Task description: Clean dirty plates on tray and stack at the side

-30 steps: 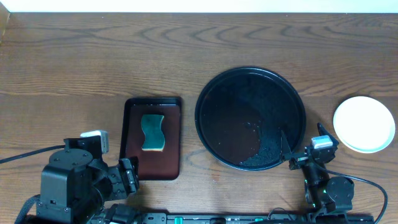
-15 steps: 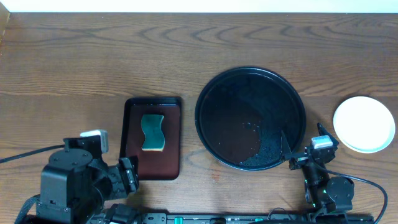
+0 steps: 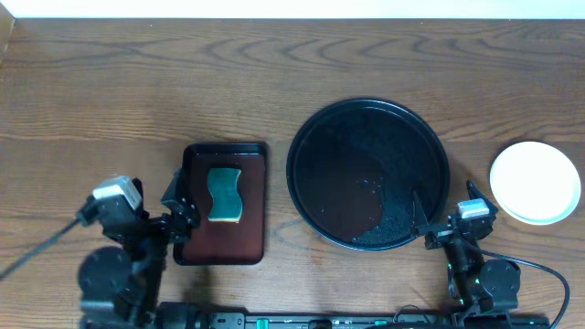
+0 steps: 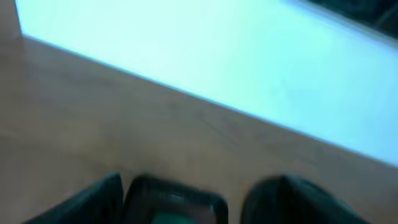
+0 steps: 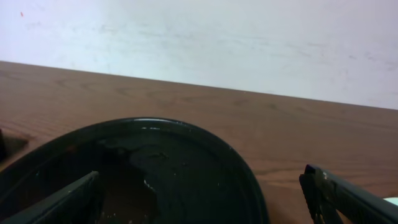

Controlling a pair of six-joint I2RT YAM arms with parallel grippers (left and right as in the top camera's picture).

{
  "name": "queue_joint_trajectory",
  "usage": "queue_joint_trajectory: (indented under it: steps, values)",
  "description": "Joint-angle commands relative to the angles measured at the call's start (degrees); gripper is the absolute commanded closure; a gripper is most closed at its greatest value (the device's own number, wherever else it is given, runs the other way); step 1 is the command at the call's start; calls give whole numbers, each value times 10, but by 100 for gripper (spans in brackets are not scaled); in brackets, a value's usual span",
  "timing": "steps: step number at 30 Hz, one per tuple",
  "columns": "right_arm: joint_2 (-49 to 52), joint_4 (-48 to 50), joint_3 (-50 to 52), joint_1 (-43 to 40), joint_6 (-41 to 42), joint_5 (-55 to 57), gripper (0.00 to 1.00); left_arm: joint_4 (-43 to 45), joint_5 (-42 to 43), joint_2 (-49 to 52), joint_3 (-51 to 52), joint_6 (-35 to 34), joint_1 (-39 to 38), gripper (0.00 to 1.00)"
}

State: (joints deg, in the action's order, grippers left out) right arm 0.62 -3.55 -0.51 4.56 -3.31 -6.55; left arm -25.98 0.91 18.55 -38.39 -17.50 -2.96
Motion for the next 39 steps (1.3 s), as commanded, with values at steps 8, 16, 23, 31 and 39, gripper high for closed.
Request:
queue_joint_trajectory:
  steps: [8, 16, 23, 31, 39]
  values:
    - [-3, -1, 2, -5, 7, 3, 1, 225, -7, -179, 272, 12, 19, 20]
    - [-3, -1, 2, -5, 7, 3, 1, 341, -9, -185, 382, 3, 19, 20]
    - [-3, -1, 2, -5, 7, 3, 1, 322, -20, -185, 382, 3, 20, 20]
    - [-3, -1, 2, -5, 7, 3, 1, 266, -20, -184, 382, 3, 20, 20]
    - [-3, -1, 2, -5, 7, 3, 1, 218, -19, -176, 381, 3, 20, 20]
